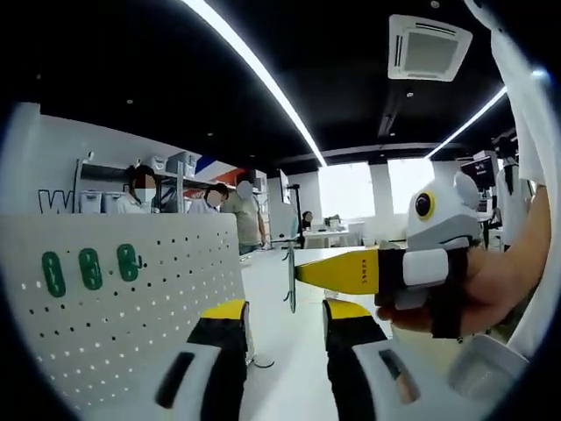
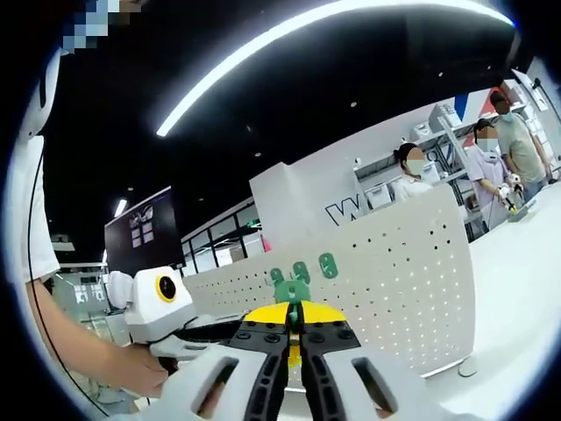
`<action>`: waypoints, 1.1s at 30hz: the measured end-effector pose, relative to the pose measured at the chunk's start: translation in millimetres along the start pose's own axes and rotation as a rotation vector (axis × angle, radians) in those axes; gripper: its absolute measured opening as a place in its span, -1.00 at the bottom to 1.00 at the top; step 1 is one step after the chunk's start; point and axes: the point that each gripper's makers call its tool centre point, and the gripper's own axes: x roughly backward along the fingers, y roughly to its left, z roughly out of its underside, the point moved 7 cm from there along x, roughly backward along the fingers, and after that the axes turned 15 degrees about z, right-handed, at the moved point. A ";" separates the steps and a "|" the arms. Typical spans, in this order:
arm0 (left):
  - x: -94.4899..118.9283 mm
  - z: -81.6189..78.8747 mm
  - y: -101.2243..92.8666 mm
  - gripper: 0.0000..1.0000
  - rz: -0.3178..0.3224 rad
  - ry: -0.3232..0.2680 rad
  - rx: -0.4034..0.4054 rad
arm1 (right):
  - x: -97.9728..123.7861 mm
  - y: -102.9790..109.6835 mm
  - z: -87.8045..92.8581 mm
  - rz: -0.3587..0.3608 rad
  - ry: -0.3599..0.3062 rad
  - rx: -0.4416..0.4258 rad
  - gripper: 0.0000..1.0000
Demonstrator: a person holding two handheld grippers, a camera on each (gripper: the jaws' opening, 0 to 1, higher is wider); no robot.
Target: Insert the hook assembly into the mounting plate slot until the hook locks in place.
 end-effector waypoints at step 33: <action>18.8 8.5 9.6 0.65 -0.078 0.012 0.029 | -15.5 -5.2 -6.9 0.031 0.014 0.118 -0.99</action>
